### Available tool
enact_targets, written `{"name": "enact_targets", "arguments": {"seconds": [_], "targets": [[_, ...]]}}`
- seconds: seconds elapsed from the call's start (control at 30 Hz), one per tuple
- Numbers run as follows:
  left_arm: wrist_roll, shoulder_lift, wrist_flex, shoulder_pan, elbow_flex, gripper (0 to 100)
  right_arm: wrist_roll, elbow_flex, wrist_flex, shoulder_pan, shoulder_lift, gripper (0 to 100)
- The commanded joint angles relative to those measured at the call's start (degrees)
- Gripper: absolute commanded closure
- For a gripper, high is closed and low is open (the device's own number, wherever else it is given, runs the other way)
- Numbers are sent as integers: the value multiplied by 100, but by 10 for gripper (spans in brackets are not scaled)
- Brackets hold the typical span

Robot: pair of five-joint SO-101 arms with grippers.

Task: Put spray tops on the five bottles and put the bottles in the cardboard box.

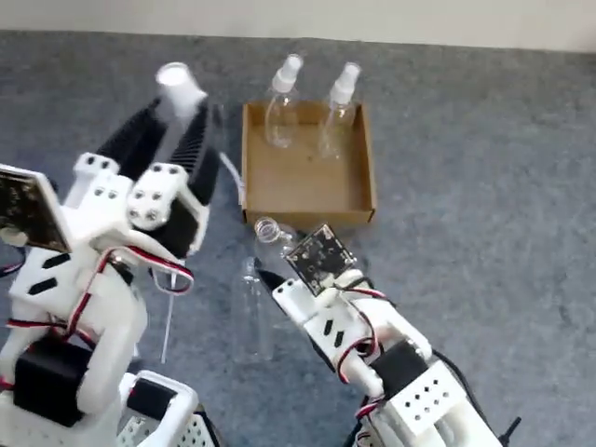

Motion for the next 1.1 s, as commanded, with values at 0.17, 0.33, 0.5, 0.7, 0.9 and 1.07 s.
{"name": "enact_targets", "arguments": {"seconds": [0.17,0.33,0.5,0.7,0.9,1.07], "targets": [[79,804,-141,532,-22,996,-44,-40,-145,-48,-400,995],[79,919,-132,532,31,996,-44,-40,-145,-22,-426,995],[79,875,-149,523,523,996,-44,-40,-145,-22,-426,995],[79,875,-123,505,13,996,-44,-40,-145,-22,-400,995],[70,875,440,523,-822,996,-44,-40,-145,-22,-400,995],[70,875,791,523,-1077,996,-44,-40,-145,-22,-400,995]]}}
